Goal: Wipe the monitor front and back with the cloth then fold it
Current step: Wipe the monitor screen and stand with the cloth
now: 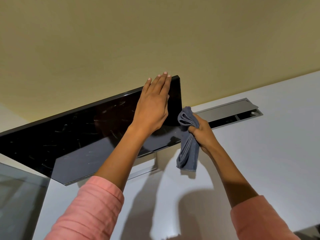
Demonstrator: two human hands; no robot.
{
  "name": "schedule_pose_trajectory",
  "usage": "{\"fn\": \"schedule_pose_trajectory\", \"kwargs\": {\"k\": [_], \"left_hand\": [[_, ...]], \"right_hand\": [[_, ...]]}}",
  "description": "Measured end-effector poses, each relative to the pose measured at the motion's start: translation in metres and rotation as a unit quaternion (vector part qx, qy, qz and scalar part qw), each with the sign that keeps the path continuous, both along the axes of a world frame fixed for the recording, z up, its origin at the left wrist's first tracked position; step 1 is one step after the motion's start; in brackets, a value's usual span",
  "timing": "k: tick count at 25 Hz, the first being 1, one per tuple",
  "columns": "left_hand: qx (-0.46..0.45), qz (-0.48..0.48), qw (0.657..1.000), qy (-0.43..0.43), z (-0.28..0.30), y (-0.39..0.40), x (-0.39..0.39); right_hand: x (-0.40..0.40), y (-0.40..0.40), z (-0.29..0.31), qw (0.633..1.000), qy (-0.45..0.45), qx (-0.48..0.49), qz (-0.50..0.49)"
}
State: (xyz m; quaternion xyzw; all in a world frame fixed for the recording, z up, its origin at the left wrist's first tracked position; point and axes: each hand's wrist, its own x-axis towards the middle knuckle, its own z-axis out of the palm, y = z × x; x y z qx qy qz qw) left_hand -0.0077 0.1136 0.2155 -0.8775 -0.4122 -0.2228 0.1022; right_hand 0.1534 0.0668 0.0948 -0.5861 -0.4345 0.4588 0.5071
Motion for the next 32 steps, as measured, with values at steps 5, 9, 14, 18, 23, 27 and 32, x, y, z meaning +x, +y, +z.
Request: {"fn": "schedule_pose_trajectory", "kwargs": {"k": [5,9,14,18,23,27,32], "left_hand": [[0.003,0.001,1.0,0.002,-0.001,-0.001,0.001],[0.02,-0.001,1.0,0.022,-0.004,0.001,-0.003],[0.017,0.003,1.0,0.024,-0.002,0.0,-0.001],[0.014,0.008,1.0,0.023,-0.002,0.0,-0.001],[0.008,0.006,1.0,0.018,-0.001,-0.001,-0.001],[0.009,0.006,1.0,0.023,-0.001,-0.002,-0.002],[0.008,-0.001,0.999,0.031,0.002,-0.003,-0.009]], "right_hand": [[-0.002,0.016,-0.024,0.999,-0.006,-0.041,-0.007],[-0.006,0.005,-0.06,0.99,-0.035,-0.134,0.011],[-0.008,-0.005,-0.054,0.993,-0.034,-0.117,-0.001],[-0.008,-0.011,-0.016,0.998,0.011,-0.056,-0.01],[-0.005,0.008,0.026,0.999,0.038,0.032,-0.021],[-0.005,0.016,0.004,0.999,0.018,-0.024,-0.022],[-0.01,-0.004,-0.043,0.992,-0.013,-0.126,-0.004]]}}
